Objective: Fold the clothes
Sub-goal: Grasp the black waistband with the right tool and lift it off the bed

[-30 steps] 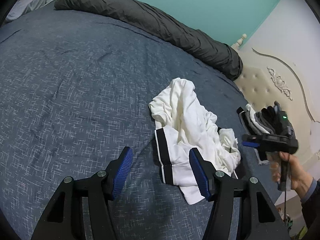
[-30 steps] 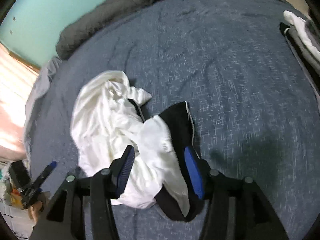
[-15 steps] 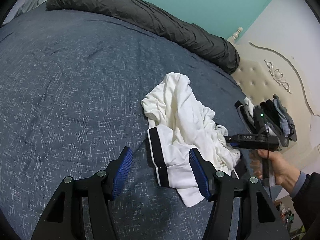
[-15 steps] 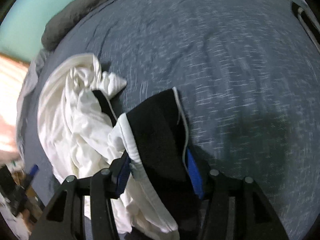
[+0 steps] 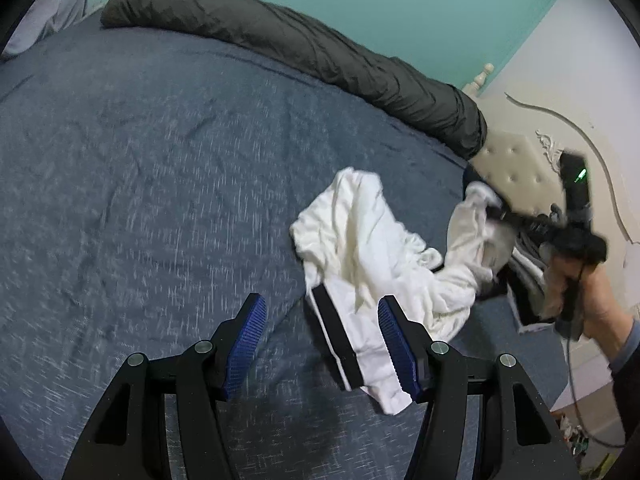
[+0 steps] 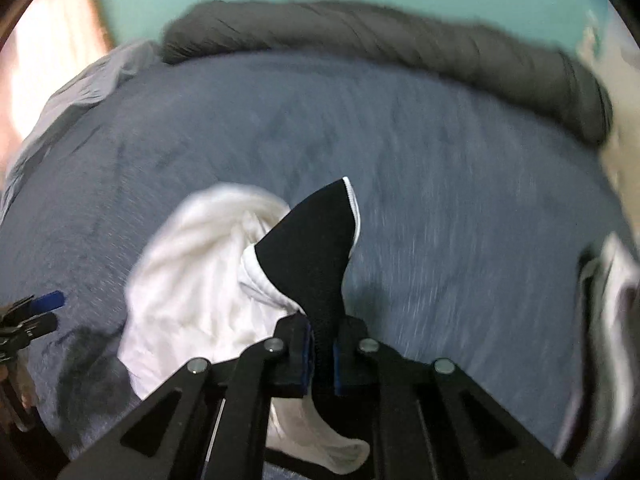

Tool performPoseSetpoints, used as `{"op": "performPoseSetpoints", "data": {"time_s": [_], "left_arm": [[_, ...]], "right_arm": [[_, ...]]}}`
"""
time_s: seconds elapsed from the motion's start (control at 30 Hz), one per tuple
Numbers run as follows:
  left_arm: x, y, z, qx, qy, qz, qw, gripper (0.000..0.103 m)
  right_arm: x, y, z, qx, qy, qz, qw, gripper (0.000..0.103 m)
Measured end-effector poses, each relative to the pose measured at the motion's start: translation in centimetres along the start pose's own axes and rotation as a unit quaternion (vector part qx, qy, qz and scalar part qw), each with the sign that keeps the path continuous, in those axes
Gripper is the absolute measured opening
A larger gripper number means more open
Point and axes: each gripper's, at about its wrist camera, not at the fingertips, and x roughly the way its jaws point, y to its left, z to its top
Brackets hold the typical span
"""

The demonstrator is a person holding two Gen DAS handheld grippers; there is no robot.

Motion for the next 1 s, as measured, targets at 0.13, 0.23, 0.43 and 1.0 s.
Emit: {"op": "performPoseSetpoints", "data": {"time_s": [0.13,0.23,0.43,1.0], "left_arm": [[-2.7,-1.6,3.6,0.014,-0.020,0.002,0.9997,0.063],[-5.3,-2.8,6.6,0.028,-0.045,0.007,0.9986,0.063],[-9.0,-3.4,9.8,0.046,-0.071,0.018,0.9963,0.063],[-16.1,-4.5,13.2,0.069,-0.112,0.055,0.9899,0.063]], "right_arm": [[-5.1,2.2,4.6,-0.055,-0.059,0.013,0.997,0.006],[-8.5,3.7,7.9,-0.082,-0.095,0.021,0.992,0.006],[-12.1,7.0,12.6,-0.122,-0.138,0.033,0.982,0.005],[-25.0,12.9,20.1,-0.234,-0.217,0.043,0.947,0.005]]}}
